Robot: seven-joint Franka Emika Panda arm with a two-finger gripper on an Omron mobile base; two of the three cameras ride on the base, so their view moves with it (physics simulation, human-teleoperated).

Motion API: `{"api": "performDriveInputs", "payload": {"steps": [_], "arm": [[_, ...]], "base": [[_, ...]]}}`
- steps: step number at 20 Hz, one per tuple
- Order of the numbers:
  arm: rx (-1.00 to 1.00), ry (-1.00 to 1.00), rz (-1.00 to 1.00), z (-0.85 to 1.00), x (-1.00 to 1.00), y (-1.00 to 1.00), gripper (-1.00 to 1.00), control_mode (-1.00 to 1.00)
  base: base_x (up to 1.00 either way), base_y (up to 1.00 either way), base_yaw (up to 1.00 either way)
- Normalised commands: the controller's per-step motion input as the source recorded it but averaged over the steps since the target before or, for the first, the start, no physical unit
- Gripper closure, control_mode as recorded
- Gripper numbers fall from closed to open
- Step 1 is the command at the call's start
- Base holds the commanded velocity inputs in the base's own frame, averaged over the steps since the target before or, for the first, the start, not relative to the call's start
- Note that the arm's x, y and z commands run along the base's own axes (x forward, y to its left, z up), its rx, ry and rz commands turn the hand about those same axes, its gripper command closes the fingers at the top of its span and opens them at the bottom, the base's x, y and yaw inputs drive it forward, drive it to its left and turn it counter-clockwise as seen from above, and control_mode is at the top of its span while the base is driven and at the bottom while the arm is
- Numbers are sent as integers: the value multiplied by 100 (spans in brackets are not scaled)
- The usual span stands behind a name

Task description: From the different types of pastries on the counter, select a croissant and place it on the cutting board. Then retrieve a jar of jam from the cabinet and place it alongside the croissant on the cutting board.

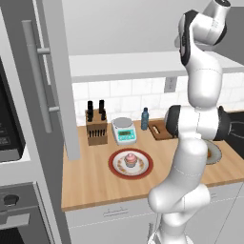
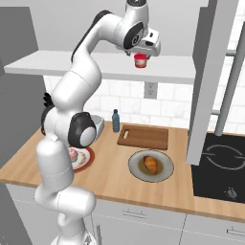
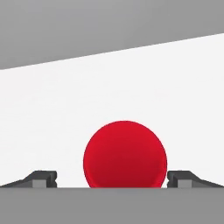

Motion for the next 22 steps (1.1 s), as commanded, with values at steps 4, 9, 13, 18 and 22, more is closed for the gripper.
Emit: {"api": "performDriveInputs", "payload": {"steps": [4, 9, 13, 18, 22], "arm": [[-3, 0, 0, 0, 0, 0, -100, -100], [-8, 0, 0, -7, 5, 0, -100, -100], [-6, 0, 0, -9, 7, 0, -100, -100], [0, 0, 2, 0, 22, -6, -100, -100], [0, 3, 3, -3, 15, -8, -100, -100]], "base": [[0, 0, 0], [0, 0, 0], [0, 0, 0], [0, 0, 0], [0, 0, 0]]}}
